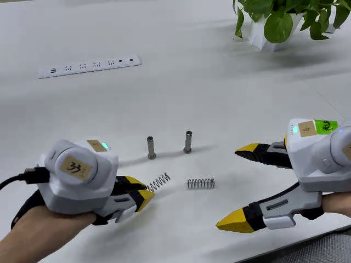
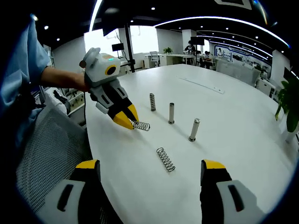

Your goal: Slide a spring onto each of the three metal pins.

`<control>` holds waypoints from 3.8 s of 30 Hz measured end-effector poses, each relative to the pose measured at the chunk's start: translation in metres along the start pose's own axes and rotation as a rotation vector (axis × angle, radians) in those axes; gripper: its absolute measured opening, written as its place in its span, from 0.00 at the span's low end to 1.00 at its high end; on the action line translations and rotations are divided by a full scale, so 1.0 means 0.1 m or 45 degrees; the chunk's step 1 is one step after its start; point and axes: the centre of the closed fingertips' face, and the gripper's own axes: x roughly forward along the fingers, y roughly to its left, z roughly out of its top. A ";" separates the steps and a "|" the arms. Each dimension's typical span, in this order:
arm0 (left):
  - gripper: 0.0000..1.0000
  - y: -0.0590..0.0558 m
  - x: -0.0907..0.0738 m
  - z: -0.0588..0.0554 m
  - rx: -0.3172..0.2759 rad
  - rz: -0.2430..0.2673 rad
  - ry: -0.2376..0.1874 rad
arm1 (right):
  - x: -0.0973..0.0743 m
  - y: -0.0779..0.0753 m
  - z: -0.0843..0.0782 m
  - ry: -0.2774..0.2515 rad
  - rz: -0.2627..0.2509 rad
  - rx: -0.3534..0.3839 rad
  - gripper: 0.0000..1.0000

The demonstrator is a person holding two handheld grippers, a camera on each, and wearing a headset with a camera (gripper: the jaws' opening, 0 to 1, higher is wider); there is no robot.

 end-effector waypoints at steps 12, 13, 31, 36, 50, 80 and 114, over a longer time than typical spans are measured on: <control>0.10 -0.30 -0.17 0.13 0.079 -0.088 -0.124 | 0.12 0.29 0.44 -0.044 0.198 -0.082 0.73; 0.10 -0.31 -0.18 0.13 0.084 -0.094 -0.132 | 0.13 0.31 0.46 -0.039 0.213 -0.097 0.70; 0.10 -0.47 -0.23 0.16 0.170 -0.188 -0.187 | 0.20 0.51 0.40 0.055 0.433 -0.208 0.26; 0.10 -0.50 -0.27 0.17 0.188 -0.213 -0.204 | 0.21 0.55 0.42 0.044 0.466 -0.224 0.21; 0.10 -0.57 -0.27 0.18 0.218 -0.256 -0.217 | 0.22 0.62 0.41 0.054 0.515 -0.232 0.12; 0.09 -0.69 -0.14 0.17 0.206 -0.290 -0.154 | 0.16 0.71 0.54 0.146 0.496 -0.455 0.12; 0.09 -0.73 -0.14 0.19 0.215 -0.289 -0.186 | 0.21 0.79 0.48 0.284 0.555 -0.556 0.19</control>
